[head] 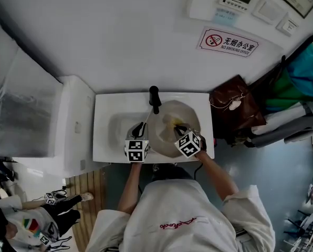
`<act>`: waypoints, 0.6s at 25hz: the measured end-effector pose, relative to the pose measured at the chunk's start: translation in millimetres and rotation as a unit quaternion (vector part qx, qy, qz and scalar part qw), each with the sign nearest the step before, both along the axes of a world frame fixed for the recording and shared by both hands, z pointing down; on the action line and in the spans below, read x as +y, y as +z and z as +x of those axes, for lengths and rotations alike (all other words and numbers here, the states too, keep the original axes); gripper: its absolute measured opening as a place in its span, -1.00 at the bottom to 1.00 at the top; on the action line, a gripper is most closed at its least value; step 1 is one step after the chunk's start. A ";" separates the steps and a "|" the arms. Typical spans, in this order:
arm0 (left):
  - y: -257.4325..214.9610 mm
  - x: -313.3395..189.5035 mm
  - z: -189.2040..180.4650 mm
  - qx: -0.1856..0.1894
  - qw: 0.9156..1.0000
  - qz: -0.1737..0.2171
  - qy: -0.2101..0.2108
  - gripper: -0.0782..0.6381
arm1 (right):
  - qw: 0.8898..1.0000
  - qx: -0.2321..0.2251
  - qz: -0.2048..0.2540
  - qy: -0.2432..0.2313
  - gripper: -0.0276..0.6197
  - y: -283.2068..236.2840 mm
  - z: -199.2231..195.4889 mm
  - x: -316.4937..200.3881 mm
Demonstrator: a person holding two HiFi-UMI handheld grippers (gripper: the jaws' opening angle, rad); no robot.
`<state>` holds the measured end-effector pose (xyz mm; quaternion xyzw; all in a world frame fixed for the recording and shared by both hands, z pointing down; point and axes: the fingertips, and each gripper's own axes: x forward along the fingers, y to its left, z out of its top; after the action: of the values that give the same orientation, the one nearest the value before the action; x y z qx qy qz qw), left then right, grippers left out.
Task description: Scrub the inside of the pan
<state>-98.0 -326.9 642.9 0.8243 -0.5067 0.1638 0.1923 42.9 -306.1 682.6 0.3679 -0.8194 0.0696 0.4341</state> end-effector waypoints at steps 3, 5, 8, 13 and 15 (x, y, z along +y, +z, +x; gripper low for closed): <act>-12.2 2.7 0.6 0.003 1.000 0.012 0.003 -0.66 | 0.995 -0.074 0.023 0.065 -0.84 -29.4 5.8 -10.2; -20.9 5.0 1.2 0.005 1.000 0.020 0.005 -0.67 | 0.989 -0.106 0.039 0.092 -0.84 -44.2 10.5 -13.9; -34.4 9.0 1.2 0.009 0.999 0.033 0.007 -0.68 | 0.979 -0.148 0.069 0.124 -0.84 -68.2 17.0 -15.1; -56.6 14.9 1.4 0.010 0.998 0.056 0.010 -0.78 | 0.957 -0.208 0.115 0.169 -0.84 -107.5 31.3 -10.4; -64.9 15.2 3.3 0.011 0.998 0.065 0.011 -0.78 | 0.950 -0.221 0.132 0.174 -0.84 -121.3 36.3 -9.2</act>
<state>-94.7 -311.7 578.1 0.8425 -0.5050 0.1232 0.1417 79.2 -315.4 561.3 0.5342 -0.8200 0.1145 0.1707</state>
